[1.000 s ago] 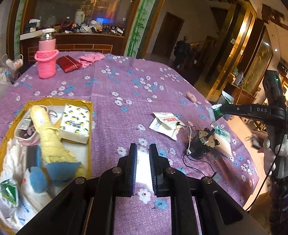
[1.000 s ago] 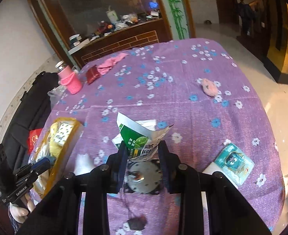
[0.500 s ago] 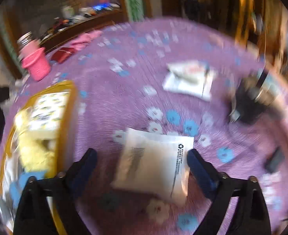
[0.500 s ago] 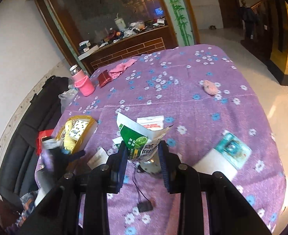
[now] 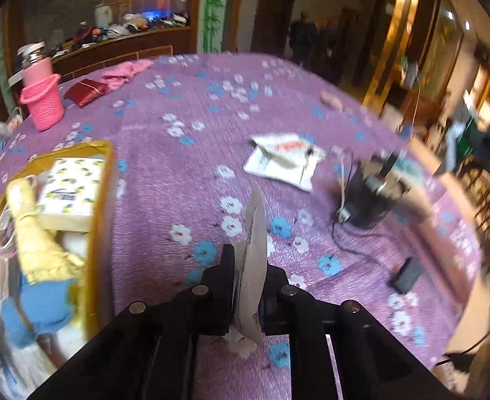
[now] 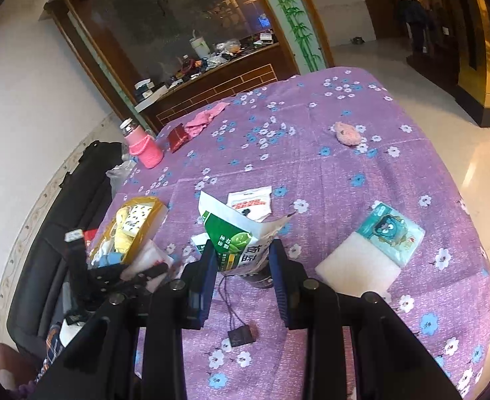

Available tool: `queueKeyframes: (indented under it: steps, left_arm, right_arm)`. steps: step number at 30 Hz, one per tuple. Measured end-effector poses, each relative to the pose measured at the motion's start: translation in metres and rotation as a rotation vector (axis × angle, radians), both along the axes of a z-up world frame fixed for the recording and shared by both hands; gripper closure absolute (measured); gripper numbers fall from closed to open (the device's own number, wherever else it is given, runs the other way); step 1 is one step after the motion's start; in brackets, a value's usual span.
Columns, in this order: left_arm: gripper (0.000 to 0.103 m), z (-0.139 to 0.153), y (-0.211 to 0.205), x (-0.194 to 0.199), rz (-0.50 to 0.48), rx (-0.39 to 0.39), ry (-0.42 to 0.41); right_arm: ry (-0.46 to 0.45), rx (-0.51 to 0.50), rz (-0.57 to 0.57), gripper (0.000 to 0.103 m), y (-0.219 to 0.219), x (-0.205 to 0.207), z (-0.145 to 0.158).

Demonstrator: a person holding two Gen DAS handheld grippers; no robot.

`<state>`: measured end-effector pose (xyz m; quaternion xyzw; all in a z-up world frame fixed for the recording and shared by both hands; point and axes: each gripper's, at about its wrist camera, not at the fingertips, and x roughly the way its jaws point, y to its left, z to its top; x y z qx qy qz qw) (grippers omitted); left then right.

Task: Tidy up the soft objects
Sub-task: 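Carry the paper sheet and the green-printed pouch over the box with both grippers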

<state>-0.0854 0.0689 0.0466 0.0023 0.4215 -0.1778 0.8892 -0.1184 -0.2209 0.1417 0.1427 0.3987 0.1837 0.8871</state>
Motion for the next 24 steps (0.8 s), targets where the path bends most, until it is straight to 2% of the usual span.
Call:
queueKeyframes:
  steps: [7,14,19,24]
  left_arm:
    - [0.093,0.037,0.039,-0.024,0.051,-0.132,-0.063]
    - [0.092,0.062,0.101,-0.056,0.174,-0.168,-0.126]
    - [0.092,0.055,0.156,-0.066,0.320,-0.163,-0.124]
    - [0.092,0.031,0.187,-0.063,0.398,-0.167,-0.082]
  right_arm:
    - [-0.018,0.000,0.074,0.073,0.034,-0.005,0.006]
    - [-0.020,0.002,0.210,0.073,0.099,-0.005,0.011]
    - [-0.009,0.009,0.318,0.073,0.154,-0.003,0.010]
    - [0.027,0.015,0.429,0.073,0.214,-0.002,0.003]
